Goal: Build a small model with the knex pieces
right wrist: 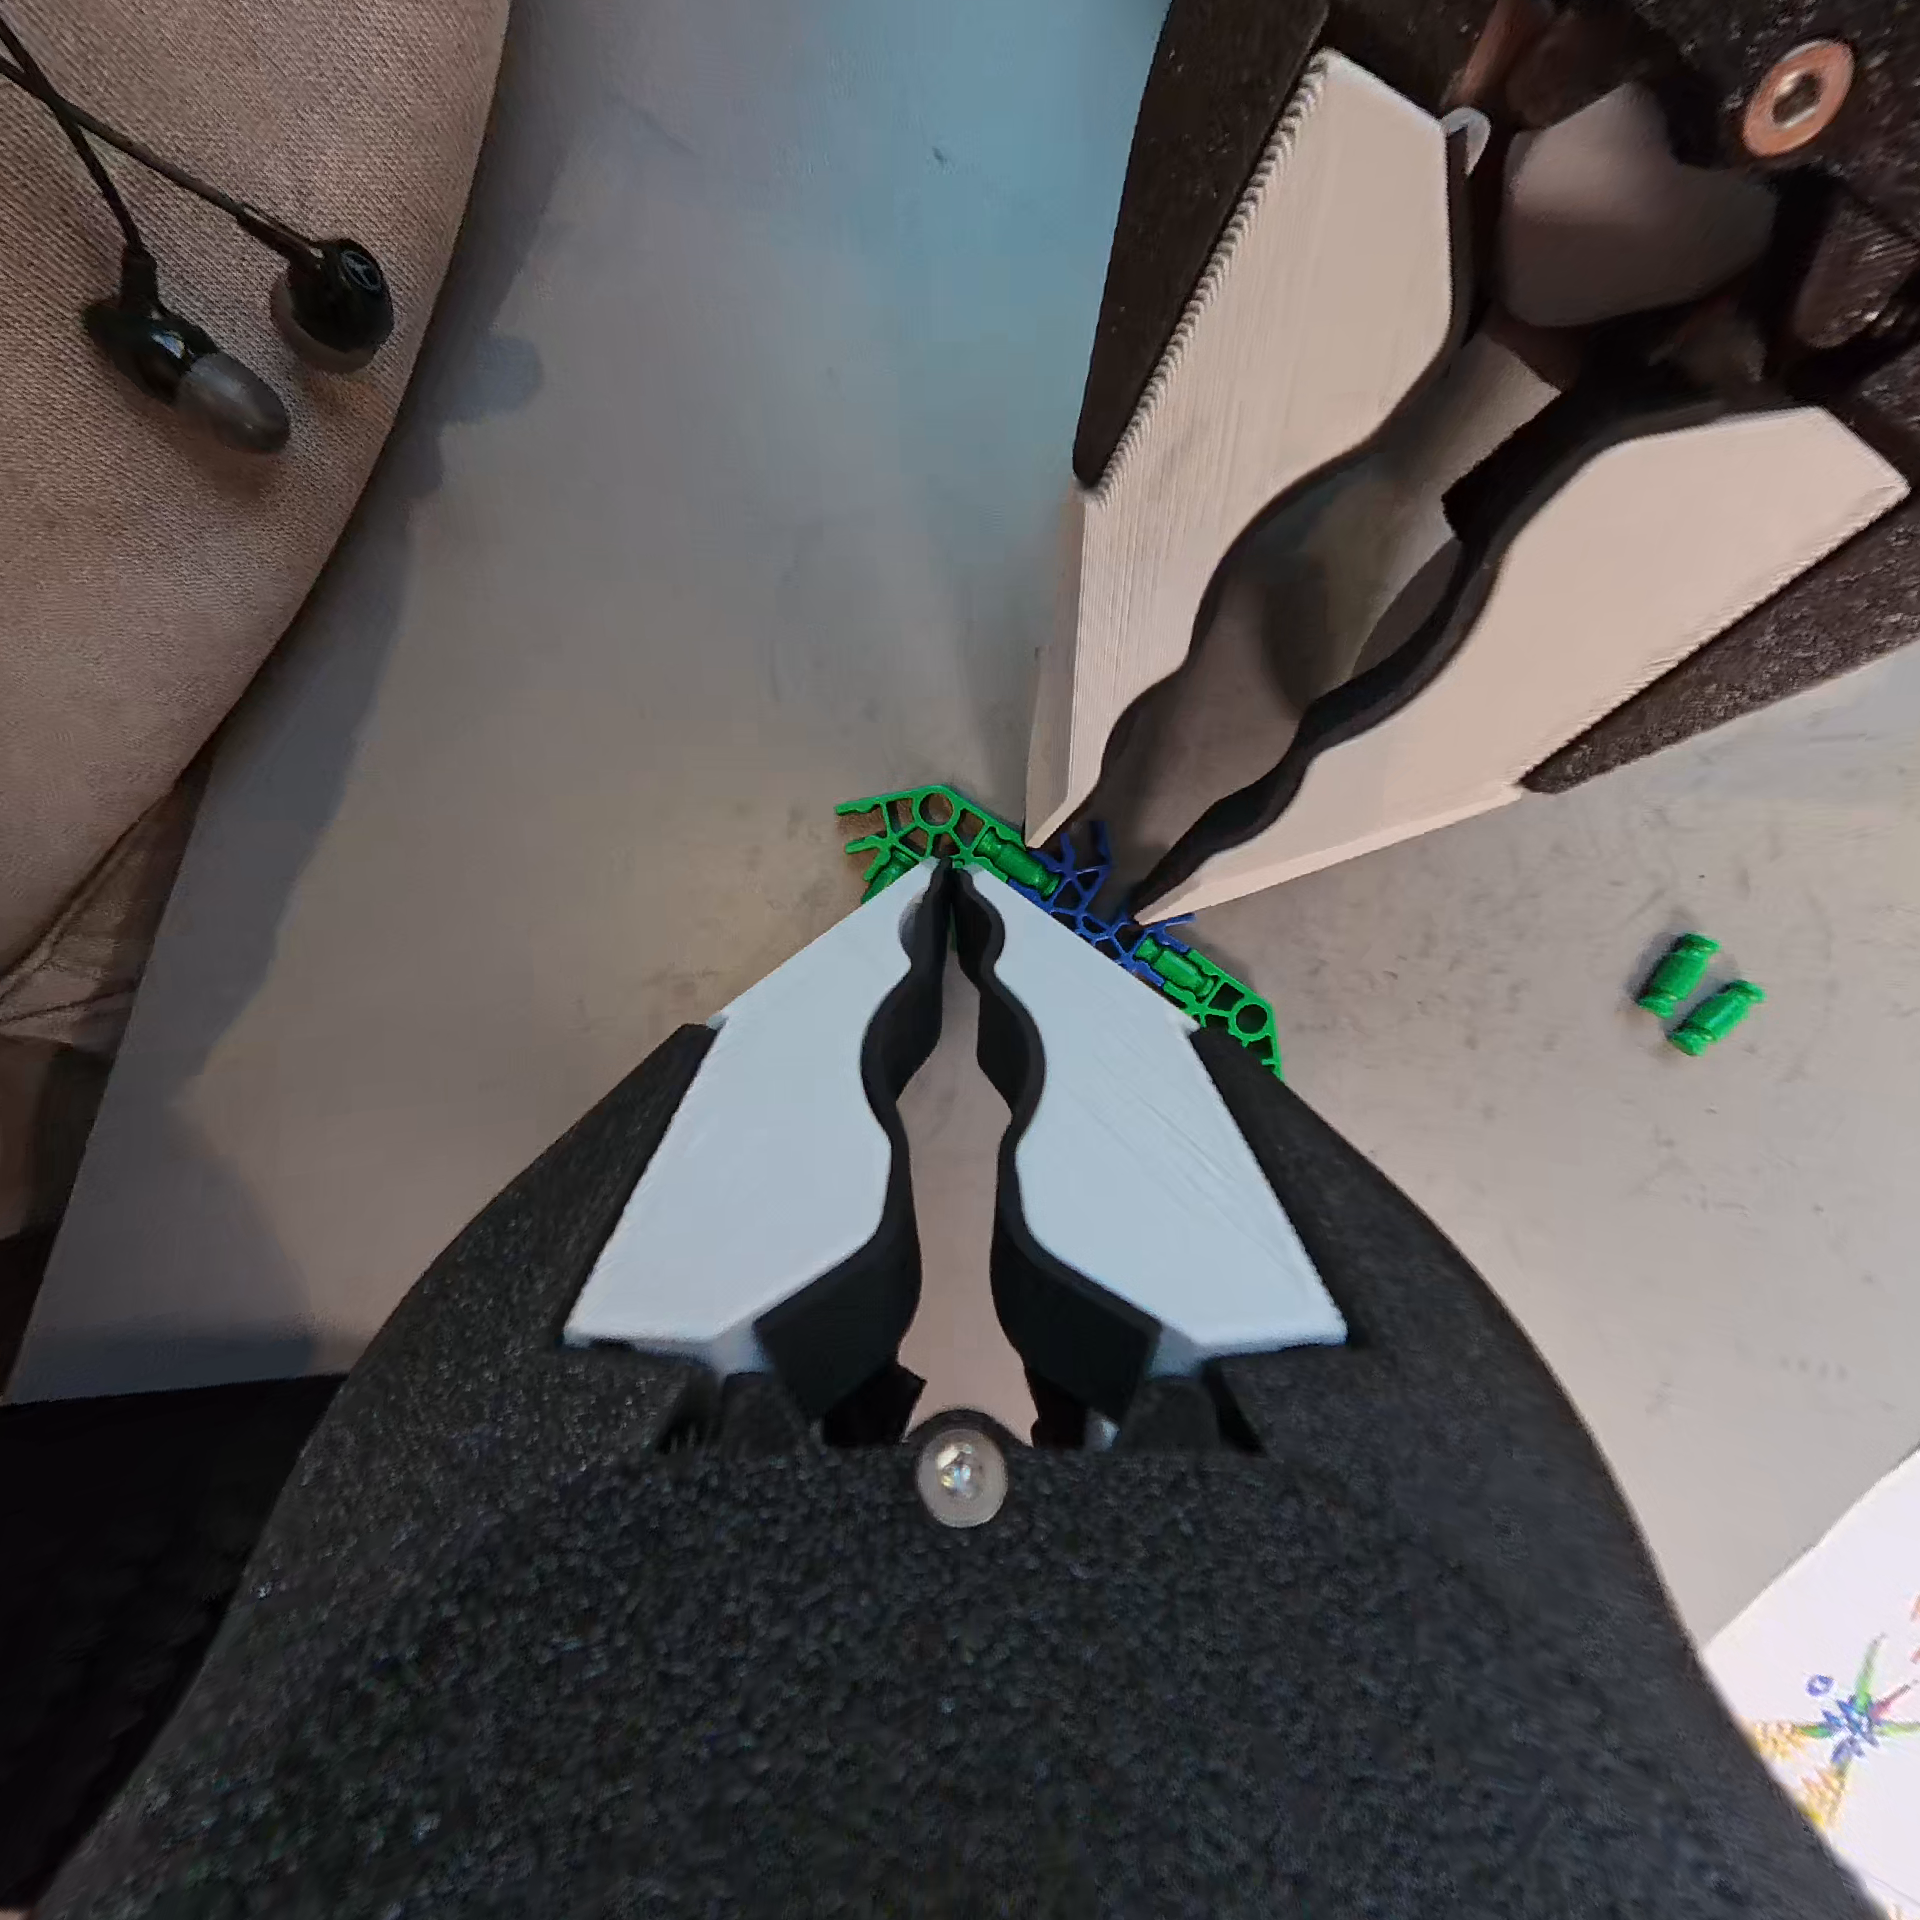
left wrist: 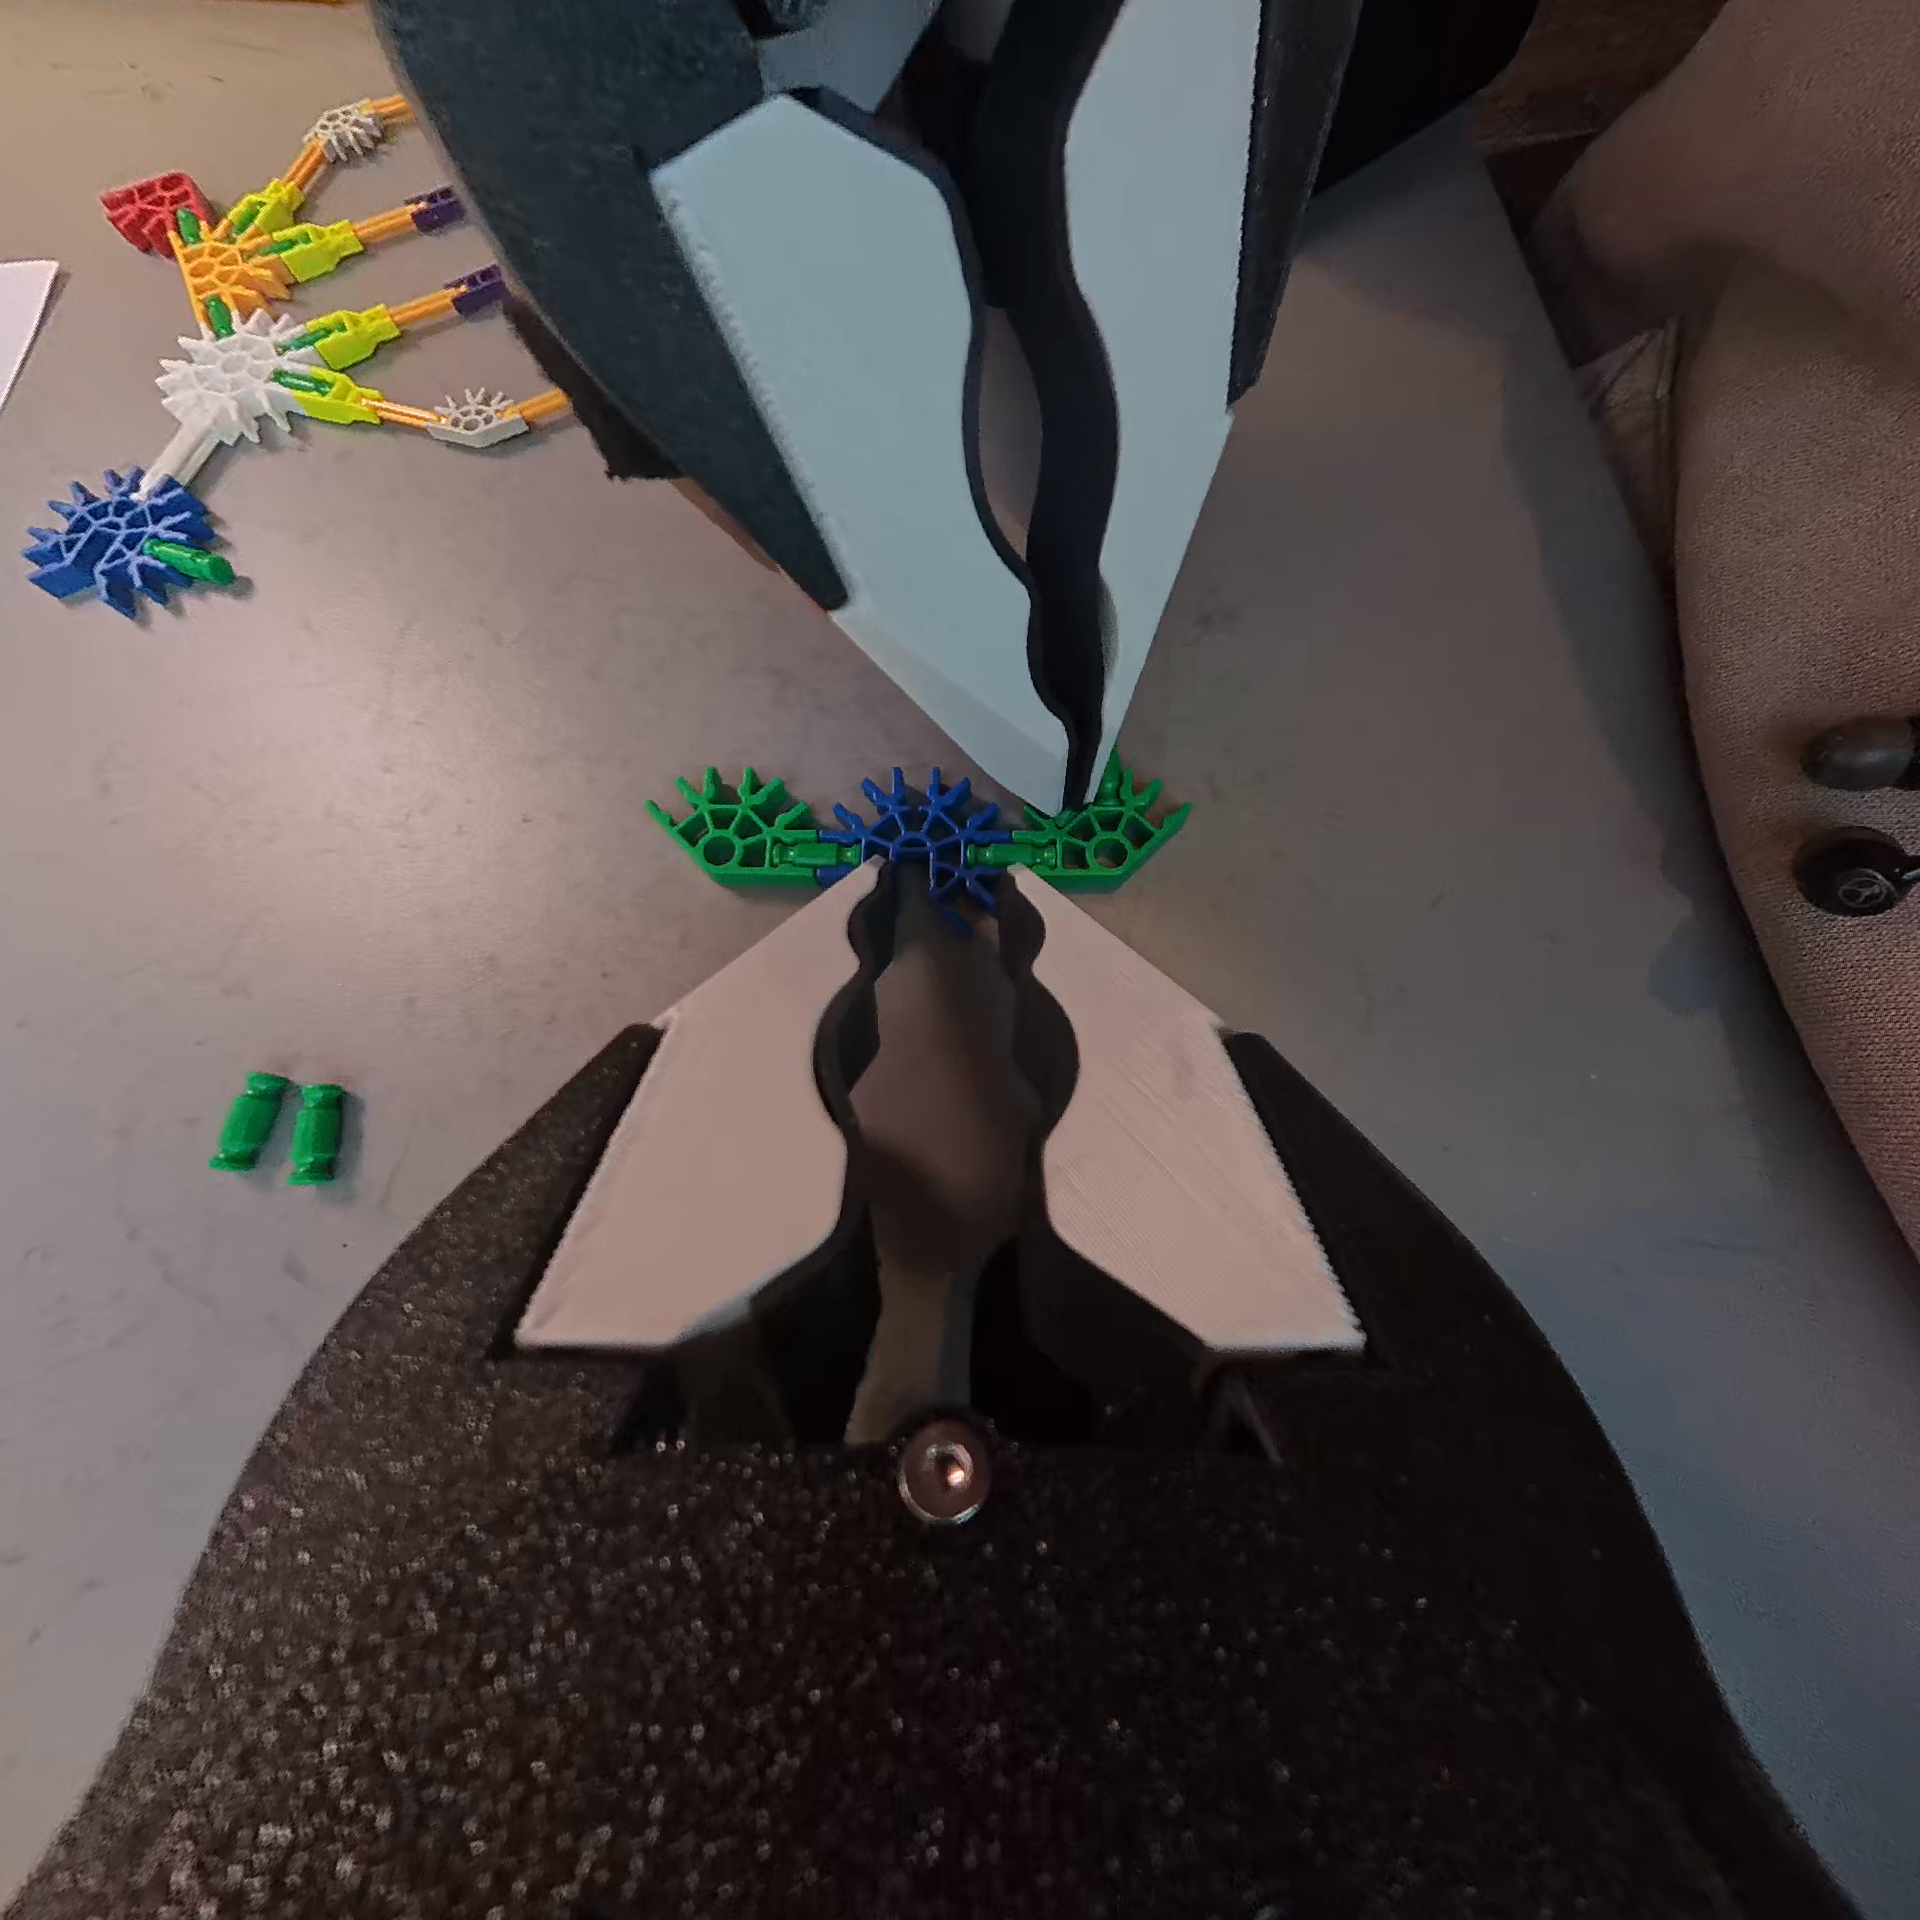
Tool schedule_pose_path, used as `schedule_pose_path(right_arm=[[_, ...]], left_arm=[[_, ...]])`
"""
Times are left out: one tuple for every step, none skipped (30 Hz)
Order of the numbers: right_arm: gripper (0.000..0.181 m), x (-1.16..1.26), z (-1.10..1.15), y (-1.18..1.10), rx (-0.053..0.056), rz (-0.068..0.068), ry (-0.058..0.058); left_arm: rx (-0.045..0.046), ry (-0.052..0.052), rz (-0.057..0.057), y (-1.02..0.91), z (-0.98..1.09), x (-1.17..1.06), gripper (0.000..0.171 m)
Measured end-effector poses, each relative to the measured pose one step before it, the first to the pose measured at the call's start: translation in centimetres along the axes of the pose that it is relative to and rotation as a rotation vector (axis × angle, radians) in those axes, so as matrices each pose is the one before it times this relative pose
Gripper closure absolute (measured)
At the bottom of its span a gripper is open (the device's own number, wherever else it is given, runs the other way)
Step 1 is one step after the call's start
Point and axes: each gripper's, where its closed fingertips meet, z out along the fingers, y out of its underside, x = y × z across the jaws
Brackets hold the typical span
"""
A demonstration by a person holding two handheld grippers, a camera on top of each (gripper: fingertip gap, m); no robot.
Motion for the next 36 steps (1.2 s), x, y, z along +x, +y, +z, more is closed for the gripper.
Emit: schedule_pose_path(right_arm=[[0.181, -0.009, 0.025, 0.01, -0.0205, -0.0062, 0.0035], [0.181, -0.014, 0.015, 0.01, -0.021, -0.0083, 0.0056], [0.181, -0.019, 0.02, 0.015, -0.0196, -0.0072, 0.0061], [0.181, -0.015, 0.033, 0.009, -0.0138, -0.0017, 0.0034], [0.181, -0.02, 0.028, 0.003, -0.009, 0.0049, -0.0013], [0.181, -0.048, 0.065, -0.008, -0.0075, 0.0018, -0.0033], [0.181, -0.014, 0.052, -0.001, -0.0105, -0.0007, -0.0021], [0.181, -0.011, 0.02, 0.011, -0.0127, 0.0016, -0.0045], [0.181, -0.006, 0.02, 0.006, -0.0124, 0.0025, -0.0063], [0.181, -0.013, 0.025, 0.004, -0.0103, 0.0021, -0.0051], [0.181, -0.098, 0.074, 0.036, -0.0081, 0.0059, -0.0101], [0.181, 0.015, 0.022, -0.04, 0.001, 0.007, -0.0035], [0.181, -0.004, 0.01, 0.008, 0.0034, 0.0055, -0.003], [0.181, 0.005, -0.001, 0.01, 0.0093, 0.008, -0.0024], [0.181, -0.002, -0.003, -0.005, 0.0081, 0.0107, 0.0], [0.181, -0.008, 0.004, -0.023, 0.0118, 0.0046, 0.0015], [0.181, 0.042, -0.007, -0.029, 0.0224, 0.0056, 0.0041], [0.181, 0.092, -0.009, -0.075, 0.032, 0.0213, 0.0121], [0.181, 0.05, -0.02, -0.103, 0.0392, 0.0071, 0.0225], [0.181, 0.011, -0.044, -0.091, 0.0473, 0.0016, 0.0271], [0.181, 0.046, -0.134, 0.016, 0.0415, 0.0267, 0.0234], [0.172, 0.126, -0.255, 0.054, 0.034, 0.0384, 0.0232], [0.165, 0.107, -0.403, 0.022, 0.0344, 0.0373, 0.0217], [0.162, 0.244, -0.455, 0.038, 0.0323, 0.0351, 0.0341], [0.16, 0.186, -0.435, 0.062, 0.0315, 0.0328, 0.0343], [0.158, 0.089, -0.385, 0.108, 0.0283, 0.0307, 0.0305], [0.158, 0.148, -0.376, 0.089, 0.0311, 0.0269, 0.0334], [0.157, 0.173, -0.366, 0.054, 0.0336, 0.0282, 0.0329], [0.157, 0.096, -0.328, 0.077, 0.0309, 0.0342, 0.0224], [0.156, 0.21, -0.281, 0.091, 0.028, 0.0353, 0.0253], [0.156, 0.272, -0.248, 0.14, 0.0223, 0.0306, 0.0259], [0.156, 0.106, -0.197, 0.207, 0.0124, 0.0283, 0.0148], [0.156, 0.053, -0.142, 0.167, 0.0042, 0.0239, 0.0139], [0.156, -0.085, -0.084, 0.029, 0.003, 0.0149, 0.0145], [0.155, -0.333, 0.019, -0.023, -0.0053, 0.0149, 0.0082], [0.152, -0.574, 0.178, -0.002, -0.0154, 0.0239, 0.0006]], left_arm=[[0.0, -0.0004, -0.0022, -0.002, 0.003, 0.0, 0.153], [0.00006, -0.0002, -0.0026, 0.01, 0.003, 0.003, 0.153], [0.00023, 0.0001, -0.0036, 0.006, 0.007, 0.005, 0.153], [0.00015, 0.0005, -0.0045, 0.003, -0.004, 0.003, 0.153], [-0.00005, 0.0001, -0.0036, 0.002, -0.001, 0.005, 0.153], [-0.00021, -0.0008, -0.0018, 0.003, -0.002, 0.002, 0.153], [-0.00015, -0.0013, -0.0009, 0.006, 0.009, 0.001, 0.153], [-0.00014, -0.0013, -0.0016, 0.004, -0.004, 0.002, 0.153], [-0.0002, -0.0009, -0.0032, 0.0, 0.002, 0.001, 0.153], [-0.00009, -0.0006, -0.0035, 0.005, -0.005, 0.003, 0.153], [0.00001, -0.0008, -0.002, 0.01, 0.003, 0.012, 0.153], [-0.00008, -0.0008, -0.0012, -0.002, 0.003, 0.01, 0.153], [-0.00005, -0.0003, -0.0024, 0.004, -0.004, 0.0, 0.153], [-0.00002, 0.0004, -0.0032, 0.007, -0.008, 0.002, 0.153], [0.00011, 0.0, -0.0014, -0.004, 0.004, 0.001, 0.153], [0.00013, -0.0007, 0.0004, 0.003, -0.005, 0.005, 0.153], [-0.00006, -0.0011, 0.0006, 0.014, -0.017, 0.003, 0.153], [-0.00038, -0.0013, 0.0004, 0.019, -0.036, 0.007, 0.153], [-0.00033, -0.0001, -0.0006, 0.036, -0.057, 0.018, 0.153], [-0.00002, 0.0018, -0.0015, 0.043, -0.068, 0.066, 0.153], [-0.00075, 0.0008, -0.0015, 0.025, -0.038, 0.05, 0.153], [-0.00236, -0.0011, -0.0016, 0.022, -0.035, 0.036, 0.153], [-0.00372, -0.0004, -0.0013, 0.008, -0.02, 0.03, 0.153], [-0.00424, 0.0002, -0.0007, 0.019, -0.028, 0.02, 0.153], [-0.00401, 0.0012, -0.0003, 0.019, -0.047, 0.023, 0.153], [-0.00403, 0.0021, 0.0, 0.054, -0.072, 0.027, 0.153], [-0.00393, 0.0037, -0.0011, 0.066, -0.119, 0.035, 0.153], [-0.0028, 0.0074, -0.0029, 0.072, -0.136, 0.076, 0.152], [0.00022, 0.0116, -0.0034, 0.036, -0.17, 0.118, 0.151], [0.00605, 0.0161, -0.0025, -0.04, -0.246, 0.16, 0.151], [0.00987, 0.0184, -0.0015, -0.08, -0.334, 0.163, 0.151], [0.01013, 0.0127, -0.0016, -0.048, -0.368, 0.059, 0.152], [0.00902, 0.0016, -0.0043, -0.013, -0.381, -0.135, 0.154], [0.0052, -0.0062, -0.0081, 0.055, -0.346, -0.314, 0.155], [0.00084, -0.0102, -0.0102, 0.124, -0.282, -0.391, 0.155], [-0.00108, -0.014, -0.0095, 0.171, -0.193, -0.453, 0.155]])
